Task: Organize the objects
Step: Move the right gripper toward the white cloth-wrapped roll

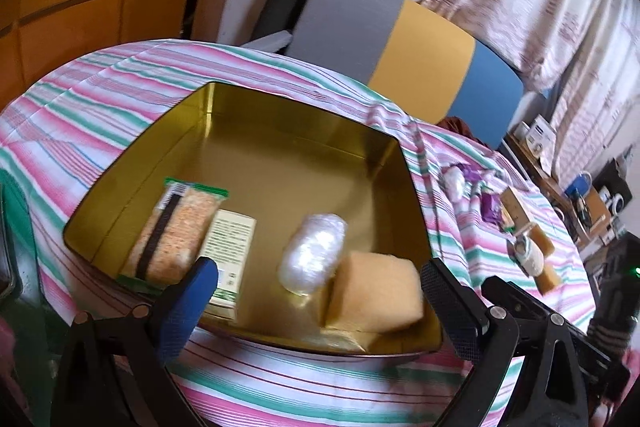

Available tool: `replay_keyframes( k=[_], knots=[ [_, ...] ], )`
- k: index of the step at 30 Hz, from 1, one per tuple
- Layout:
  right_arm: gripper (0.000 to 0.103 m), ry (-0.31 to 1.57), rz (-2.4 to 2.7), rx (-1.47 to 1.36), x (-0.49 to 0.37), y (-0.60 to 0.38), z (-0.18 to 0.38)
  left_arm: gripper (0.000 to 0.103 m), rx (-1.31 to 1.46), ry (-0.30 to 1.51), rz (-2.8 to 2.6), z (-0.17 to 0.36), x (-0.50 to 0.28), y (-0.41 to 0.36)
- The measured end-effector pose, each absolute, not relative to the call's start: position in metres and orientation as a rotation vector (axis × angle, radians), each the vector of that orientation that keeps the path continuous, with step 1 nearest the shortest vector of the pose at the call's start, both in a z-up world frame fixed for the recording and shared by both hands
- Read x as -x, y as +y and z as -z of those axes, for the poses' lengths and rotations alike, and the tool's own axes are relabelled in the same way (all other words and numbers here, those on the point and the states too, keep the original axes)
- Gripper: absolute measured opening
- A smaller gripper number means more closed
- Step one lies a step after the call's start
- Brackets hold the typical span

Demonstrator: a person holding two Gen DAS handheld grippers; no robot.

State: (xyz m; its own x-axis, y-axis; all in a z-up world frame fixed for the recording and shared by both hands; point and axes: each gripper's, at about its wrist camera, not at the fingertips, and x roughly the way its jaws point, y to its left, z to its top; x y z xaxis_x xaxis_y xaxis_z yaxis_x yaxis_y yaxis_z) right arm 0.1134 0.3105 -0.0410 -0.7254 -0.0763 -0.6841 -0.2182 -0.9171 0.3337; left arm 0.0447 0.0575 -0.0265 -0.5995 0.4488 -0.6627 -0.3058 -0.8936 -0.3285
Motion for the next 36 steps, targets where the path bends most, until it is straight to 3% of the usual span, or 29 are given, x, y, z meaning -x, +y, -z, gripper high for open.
replay_keyframes(
  k=[16,28,36],
  knots=[
    [0.084,0.540,-2.594,1.020,-0.153,0.390,0.059,0.102,1.073,-0.081,-2.330,0.017,-0.073,0.120],
    [0.084,0.408,-2.425,0.915,-0.130,0.498,0.050,0.102,1.074,0.003,-2.289,0.014,-0.087,0.143],
    [0.084,0.517,-2.430,0.968,-0.119,0.519,0.062,0.102,1.073,0.035,-2.272,0.012,-0.093,0.152]
  ],
)
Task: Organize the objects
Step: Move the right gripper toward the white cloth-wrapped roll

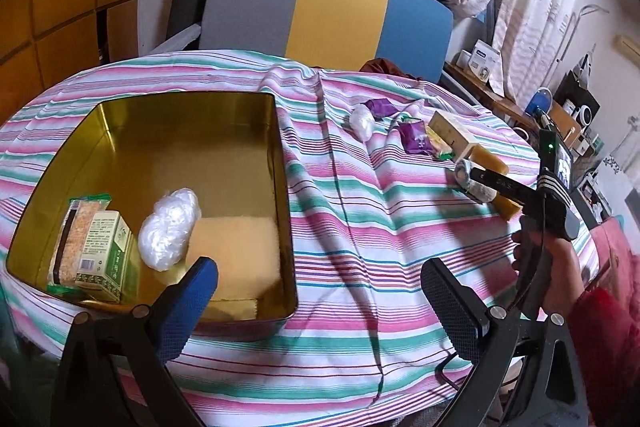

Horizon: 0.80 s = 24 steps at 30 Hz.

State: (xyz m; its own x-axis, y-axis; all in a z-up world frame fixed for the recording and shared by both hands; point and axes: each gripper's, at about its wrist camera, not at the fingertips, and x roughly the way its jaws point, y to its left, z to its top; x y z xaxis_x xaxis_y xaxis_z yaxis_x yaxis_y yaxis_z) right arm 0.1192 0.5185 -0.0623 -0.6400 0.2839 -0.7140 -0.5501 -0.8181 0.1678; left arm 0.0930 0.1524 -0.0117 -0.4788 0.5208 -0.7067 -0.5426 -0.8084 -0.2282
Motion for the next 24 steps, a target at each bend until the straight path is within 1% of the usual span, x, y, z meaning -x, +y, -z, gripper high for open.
replay_keyframes(
  k=[6,10,14,16,18,20,22,24],
  knots=[
    [0.085,0.553,-2.627,1.022,-0.126,0.469,0.061,0.102,1.079,0.049,-2.252,0.013,-0.095,0.161],
    [0.084,0.443,-2.698,0.971,-0.147,0.445,0.054,0.102,1.083,0.058,-2.241,0.015,-0.095,0.167],
    [0.084,0.446,-2.560,0.824,-0.169,0.477,0.040,0.102,1.086,0.053,-2.234,0.016,-0.096,0.170],
    [0.084,0.499,-2.468,0.772,-0.179,0.498,0.038,0.102,1.092,0.046,-2.225,0.017,-0.096,0.172],
    [0.084,0.591,-2.385,0.764,-0.186,0.524,0.040,0.102,1.092,0.045,-2.219,0.017,-0.098,0.173],
    [0.083,0.637,-2.357,0.761,-0.188,0.537,0.043,0.102,1.086,0.051,-2.218,0.016,-0.100,0.175],
    [0.077,0.637,-2.361,0.768,-0.186,0.542,0.045,0.102,1.079,0.055,-2.215,0.015,-0.102,0.176],
    [0.074,0.595,-2.352,0.807,-0.180,0.543,0.048,0.102,1.078,0.062,-2.211,0.015,-0.103,0.177]
  ],
)
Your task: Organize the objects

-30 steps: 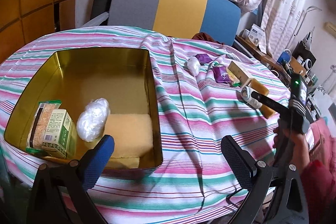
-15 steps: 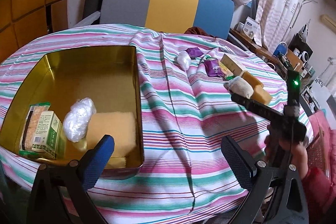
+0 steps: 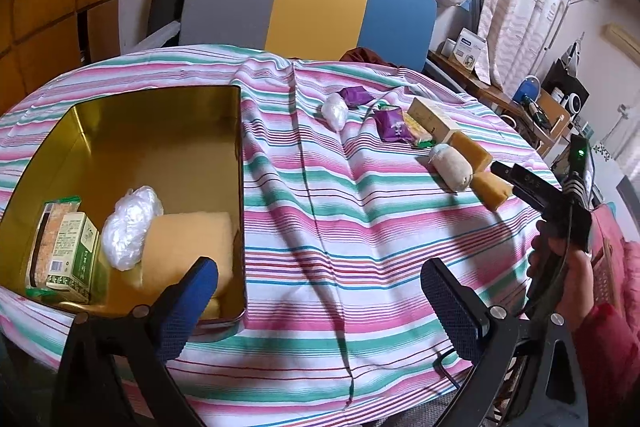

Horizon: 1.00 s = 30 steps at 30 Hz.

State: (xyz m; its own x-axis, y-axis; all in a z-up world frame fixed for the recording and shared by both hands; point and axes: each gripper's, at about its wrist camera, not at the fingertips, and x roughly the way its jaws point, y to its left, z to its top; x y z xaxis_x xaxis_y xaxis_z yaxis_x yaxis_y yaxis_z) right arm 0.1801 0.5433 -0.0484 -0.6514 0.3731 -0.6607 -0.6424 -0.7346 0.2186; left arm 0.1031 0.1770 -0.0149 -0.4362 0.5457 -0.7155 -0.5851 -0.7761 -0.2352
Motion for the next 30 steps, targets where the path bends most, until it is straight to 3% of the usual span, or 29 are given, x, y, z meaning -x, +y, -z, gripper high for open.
replay_keyframes(
  k=[3,11,19,30],
  knots=[
    [0.073,0.574,-2.314,0.830,-0.172,0.548,0.057,0.102,1.079,0.065,-2.205,0.014,-0.103,0.179],
    [0.073,0.190,-2.220,0.933,-0.159,0.550,0.059,0.102,1.068,0.077,-2.203,0.011,-0.106,0.184],
    [0.074,0.340,-2.280,0.934,-0.166,0.571,0.067,0.102,1.075,0.098,-2.174,0.014,-0.109,0.196],
    [0.075,0.384,-2.412,0.868,-0.176,0.557,0.053,0.102,1.043,0.145,-2.132,0.006,-0.115,0.223]
  ],
)
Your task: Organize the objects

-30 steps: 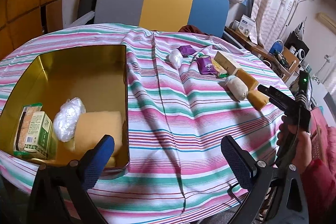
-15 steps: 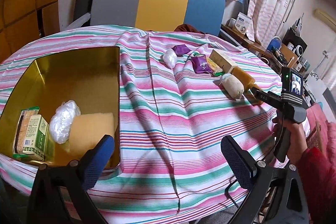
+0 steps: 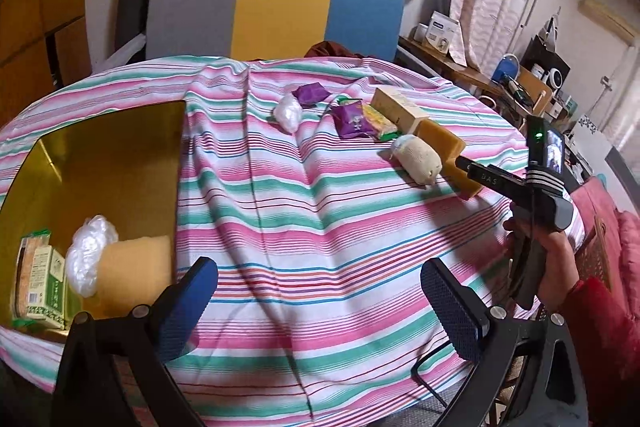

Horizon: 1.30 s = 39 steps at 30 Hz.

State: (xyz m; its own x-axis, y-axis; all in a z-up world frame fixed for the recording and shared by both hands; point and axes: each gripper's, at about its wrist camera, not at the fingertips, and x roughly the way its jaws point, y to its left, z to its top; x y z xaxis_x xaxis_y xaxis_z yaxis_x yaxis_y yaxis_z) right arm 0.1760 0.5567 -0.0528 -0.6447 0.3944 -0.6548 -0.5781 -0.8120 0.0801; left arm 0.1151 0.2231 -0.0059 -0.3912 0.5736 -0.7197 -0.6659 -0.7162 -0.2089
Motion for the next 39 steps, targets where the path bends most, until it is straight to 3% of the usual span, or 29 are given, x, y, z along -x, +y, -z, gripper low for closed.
replay_keyframes(
  k=[14,18,21,39],
  knots=[
    [0.075,0.435,-2.334,0.985,-0.164,0.575,0.080,0.102,1.057,0.159,-2.100,0.008,-0.115,0.245],
    [0.066,0.468,-2.350,0.962,-0.170,0.576,0.084,0.102,1.041,0.169,-2.090,0.007,-0.114,0.259],
    [0.064,0.507,-2.320,0.910,-0.179,0.577,0.084,0.103,1.026,0.177,-2.088,0.007,-0.112,0.274],
    [0.064,0.508,-2.186,0.777,-0.197,0.583,0.081,0.103,1.220,0.228,-2.028,0.050,-0.060,0.443]
  ],
)
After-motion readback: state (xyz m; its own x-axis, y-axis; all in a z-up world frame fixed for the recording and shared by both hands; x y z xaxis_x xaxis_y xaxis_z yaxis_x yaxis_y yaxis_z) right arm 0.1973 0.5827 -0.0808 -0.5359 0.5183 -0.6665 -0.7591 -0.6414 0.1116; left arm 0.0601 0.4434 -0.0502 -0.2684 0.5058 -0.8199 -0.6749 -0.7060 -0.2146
